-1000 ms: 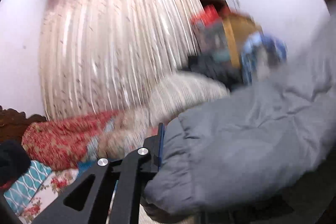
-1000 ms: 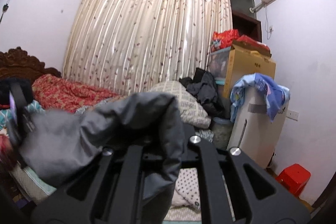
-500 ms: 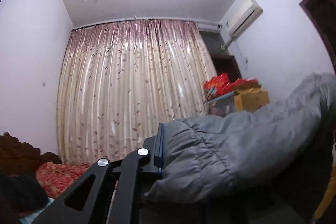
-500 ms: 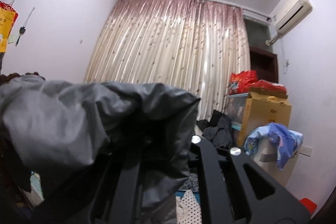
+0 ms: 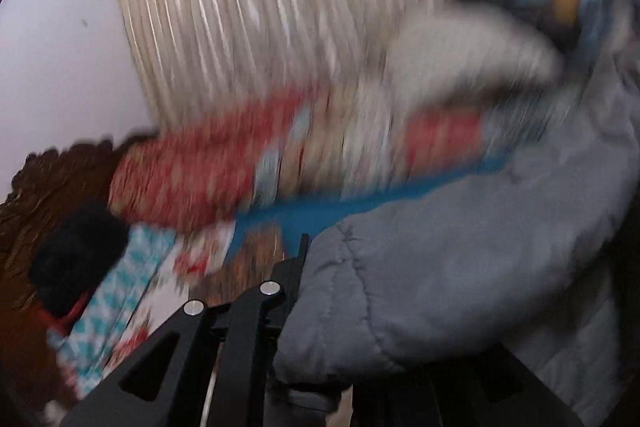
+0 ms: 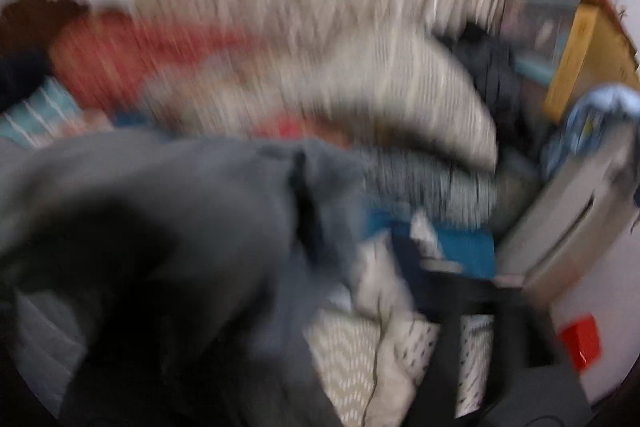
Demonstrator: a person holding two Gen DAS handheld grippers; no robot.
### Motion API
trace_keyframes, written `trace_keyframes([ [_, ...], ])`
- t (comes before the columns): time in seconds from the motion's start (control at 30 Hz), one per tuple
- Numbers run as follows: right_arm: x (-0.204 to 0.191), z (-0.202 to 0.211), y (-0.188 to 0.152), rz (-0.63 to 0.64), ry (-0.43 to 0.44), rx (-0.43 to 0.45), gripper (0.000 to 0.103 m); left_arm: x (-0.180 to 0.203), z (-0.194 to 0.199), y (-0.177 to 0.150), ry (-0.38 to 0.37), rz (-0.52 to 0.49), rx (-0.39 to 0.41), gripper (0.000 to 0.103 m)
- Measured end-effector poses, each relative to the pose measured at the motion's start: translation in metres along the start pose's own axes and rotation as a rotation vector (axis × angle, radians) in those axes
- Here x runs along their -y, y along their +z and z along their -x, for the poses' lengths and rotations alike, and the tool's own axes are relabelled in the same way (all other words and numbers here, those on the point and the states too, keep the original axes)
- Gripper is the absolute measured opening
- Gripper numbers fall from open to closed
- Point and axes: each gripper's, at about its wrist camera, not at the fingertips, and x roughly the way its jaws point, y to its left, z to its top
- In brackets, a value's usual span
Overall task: Fold large clothes
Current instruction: 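Carry the grey puffer jacket with both grippers toward the bed, then lower the grey jacket onto the bed and open both grippers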
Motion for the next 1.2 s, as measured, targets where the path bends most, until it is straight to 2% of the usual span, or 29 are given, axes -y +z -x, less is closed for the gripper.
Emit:
trace_keyframes([
  [0.03,-0.009,-0.021,-0.015,0.011,-0.011,-0.049,0.072,0.012,-0.035,-0.013,-0.015,-0.016,-0.118,0.005],
  [0.07,-0.02,-0.043,-0.043,0.011,0.012,-0.117,0.072,0.027,-0.067,-0.046,-0.052,-0.034,-0.239,0.004],
  [0.13,-0.017,-0.042,-0.077,-0.023,0.059,-0.129,0.072,0.044,-0.088,-0.094,-0.109,-0.036,-0.357,0.003],
  [0.17,-0.013,-0.03,-0.095,-0.026,0.054,-0.108,0.073,0.052,-0.087,-0.114,-0.135,-0.046,-0.374,0.003],
  [0.23,0.003,0.006,-0.129,-0.057,0.058,-0.053,0.084,0.057,-0.071,-0.148,-0.141,-0.098,-0.319,0.003],
  [0.27,0.014,0.018,-0.145,-0.086,0.074,-0.041,0.093,0.061,-0.06,-0.154,-0.146,-0.106,-0.303,0.001],
  [0.3,0.022,0.029,-0.162,-0.115,0.099,-0.05,0.096,0.059,-0.055,-0.162,-0.158,-0.11,-0.286,0.001],
  [0.33,0.026,0.036,-0.181,-0.133,0.111,-0.074,0.096,0.057,-0.045,-0.165,-0.172,-0.114,-0.273,0.0],
  [0.4,0.038,0.039,-0.215,-0.135,0.077,-0.134,0.096,0.046,-0.029,-0.176,-0.216,-0.103,-0.24,0.0],
  [0.43,0.041,0.039,-0.231,-0.148,0.054,-0.166,0.096,0.043,-0.042,-0.176,-0.244,-0.092,-0.244,0.0],
  [0.5,0.05,0.033,-0.257,-0.23,0.077,-0.23,0.096,0.042,-0.051,-0.178,-0.271,-0.081,-0.259,0.0],
  [0.57,0.059,0.023,-0.272,-0.307,0.093,-0.28,0.096,0.033,-0.059,-0.161,-0.285,-0.062,-0.277,0.0],
  [0.63,0.061,0.017,-0.267,-0.347,0.063,-0.268,0.096,0.015,-0.072,-0.133,-0.258,-0.052,-0.277,0.0],
  [0.7,0.061,0.018,-0.252,-0.399,0.076,-0.224,0.096,-0.018,-0.108,-0.094,-0.259,0.018,-0.333,0.0],
  [0.77,0.053,0.019,-0.226,-0.451,0.144,-0.171,0.096,-0.05,-0.149,-0.06,-0.284,0.157,-0.443,0.0],
  [0.8,0.044,0.017,-0.208,-0.454,0.196,-0.136,0.096,-0.069,-0.164,-0.048,-0.301,0.235,-0.465,0.0],
  [0.83,0.035,0.014,-0.197,-0.444,0.233,-0.123,0.096,-0.083,-0.171,-0.037,-0.317,0.3,-0.465,0.0],
  [0.9,0.001,-0.001,-0.164,-0.381,0.374,-0.112,0.096,-0.101,-0.173,-0.017,-0.345,0.385,-0.429,0.0],
  [1.0,-0.057,-0.04,-0.122,-0.244,0.483,-0.141,0.095,-0.112,-0.164,-0.008,-0.397,0.407,-0.374,0.0],
  [1.07,-0.094,-0.073,-0.105,-0.196,0.534,-0.185,0.095,-0.103,-0.169,-0.018,-0.419,0.371,-0.435,0.0],
  [1.13,-0.12,-0.114,-0.097,-0.194,0.563,-0.253,0.095,-0.087,-0.193,-0.038,-0.38,0.272,-0.539,0.0],
  [1.2,-0.139,-0.164,-0.099,-0.172,0.47,-0.344,0.095,-0.078,-0.215,-0.064,-0.29,0.202,-0.598,0.0],
])
